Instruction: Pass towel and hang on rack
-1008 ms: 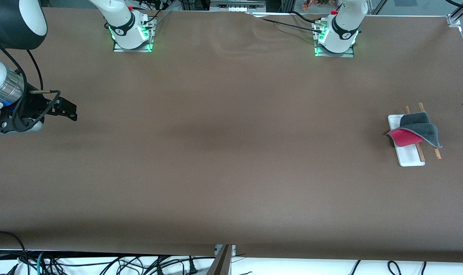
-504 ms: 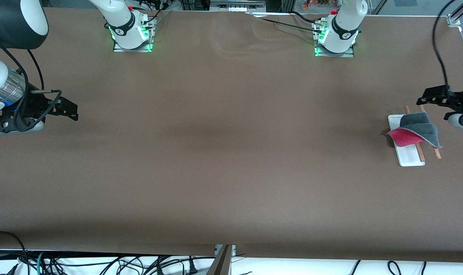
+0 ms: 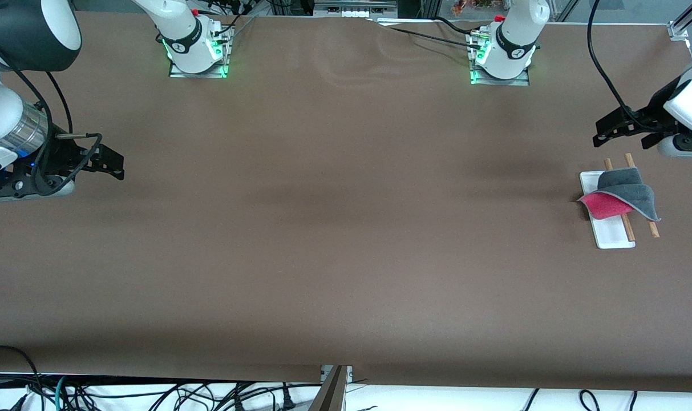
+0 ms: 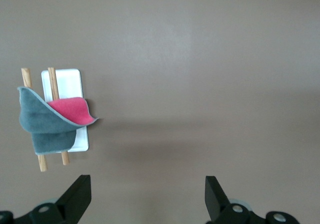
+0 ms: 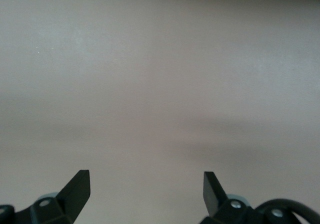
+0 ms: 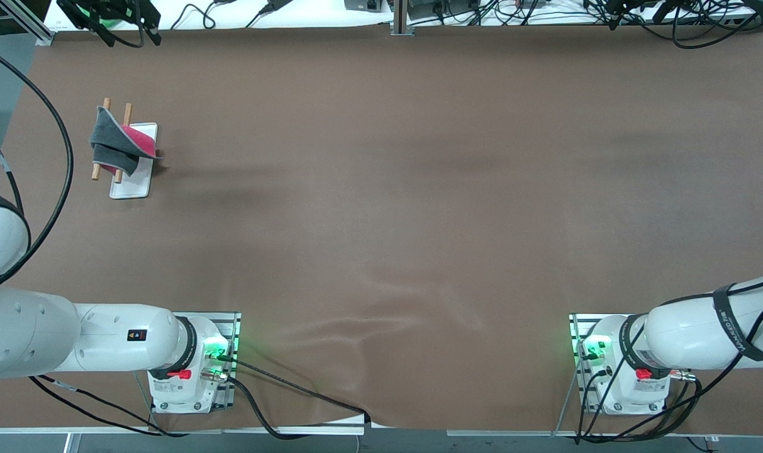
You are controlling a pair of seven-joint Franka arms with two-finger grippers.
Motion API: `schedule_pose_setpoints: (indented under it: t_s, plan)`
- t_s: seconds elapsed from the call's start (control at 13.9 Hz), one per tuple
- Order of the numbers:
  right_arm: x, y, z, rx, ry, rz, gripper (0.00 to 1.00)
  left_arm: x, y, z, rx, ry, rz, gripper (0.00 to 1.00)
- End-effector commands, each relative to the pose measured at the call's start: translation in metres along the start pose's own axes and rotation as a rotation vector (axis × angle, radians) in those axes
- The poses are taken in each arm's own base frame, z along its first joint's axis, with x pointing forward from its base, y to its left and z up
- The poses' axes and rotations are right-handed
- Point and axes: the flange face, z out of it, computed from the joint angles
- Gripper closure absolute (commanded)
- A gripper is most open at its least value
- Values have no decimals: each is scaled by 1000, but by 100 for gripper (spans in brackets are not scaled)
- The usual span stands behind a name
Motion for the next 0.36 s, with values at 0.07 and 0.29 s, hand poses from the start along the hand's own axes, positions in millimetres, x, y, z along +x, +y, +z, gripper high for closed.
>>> schedule_pose_setpoints:
  t_s: [0.07,0.29]
  plan:
    - [-5,-1,-8,-3,7,13,0,-5,-1,5,7,-9,-3,0]
    - [-5,-1,-8,-3,7,13,0,-4,-1,7,17,-11,-1,0]
